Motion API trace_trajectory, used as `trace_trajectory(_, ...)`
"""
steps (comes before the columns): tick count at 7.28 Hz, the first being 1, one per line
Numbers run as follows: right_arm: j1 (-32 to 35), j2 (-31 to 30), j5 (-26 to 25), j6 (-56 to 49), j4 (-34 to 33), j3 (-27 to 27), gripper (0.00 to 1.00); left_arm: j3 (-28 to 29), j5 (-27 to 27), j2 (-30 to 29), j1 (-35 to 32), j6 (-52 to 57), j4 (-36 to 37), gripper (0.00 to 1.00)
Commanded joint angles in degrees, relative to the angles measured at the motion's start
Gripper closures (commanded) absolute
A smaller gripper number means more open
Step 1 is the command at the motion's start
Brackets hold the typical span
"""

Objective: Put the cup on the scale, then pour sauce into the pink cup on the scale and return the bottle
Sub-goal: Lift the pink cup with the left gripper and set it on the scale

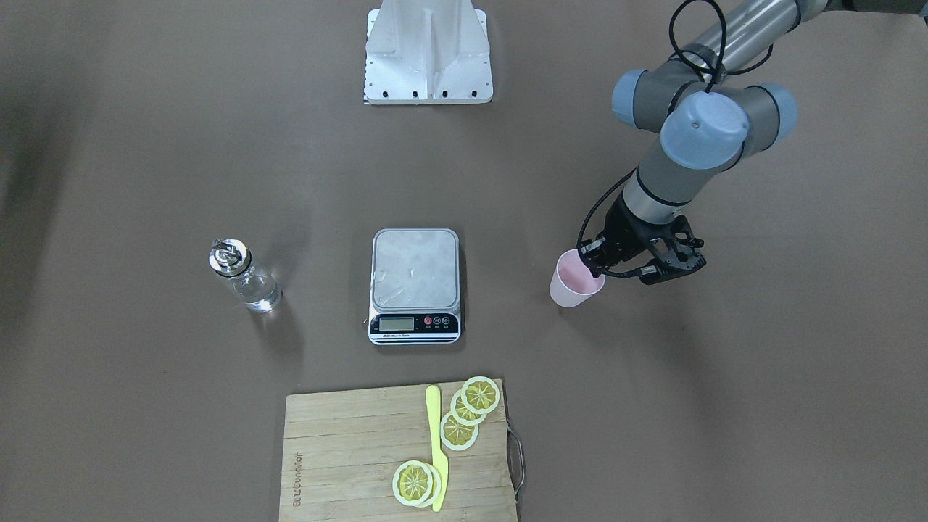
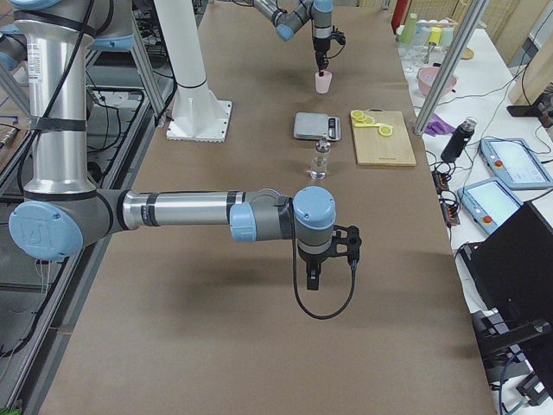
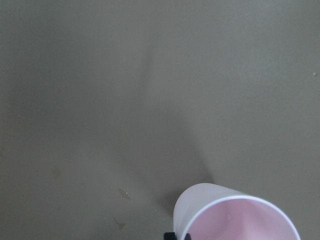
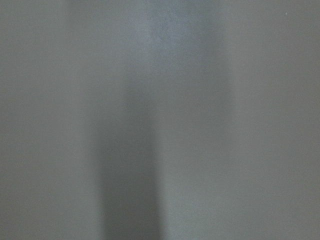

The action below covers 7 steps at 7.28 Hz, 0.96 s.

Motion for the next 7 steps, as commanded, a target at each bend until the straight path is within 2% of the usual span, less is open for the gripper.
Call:
trace_trajectory(1, 0.0, 3.32, 5.32, 2.73, 0.32, 0.73, 0.0, -1.34, -3.69, -7.23, -2.42, -0.74, 10.82, 1.0)
trace_trajectory(2, -0.43, 6.3, 5.52, 8.76, 0.41, 2.3, 0.0, -1.43, -3.69, -11.89, -2.33, -2.4, 17.41, 1.0)
trace_trajectory(4, -5.86, 7.12, 5.08, 13.3, 0.76, 6.34, 0.0, -1.34, -1.69, -16.67, 1.86, -12.83, 18.7, 1.0)
trace_trajectory(5, -8.41, 7.12, 4.13, 13.31, 4.07, 8.88, 0.0, -0.64, 2.33, -19.04, 6.24, -16.36, 18.7, 1.0)
trace_trajectory(7, -12.62, 6.76, -0.95, 17.16, 14.07, 11.97, 0.0, 2.42, 4.91, -23.26, 9.6, -20.51, 18.7, 1.0)
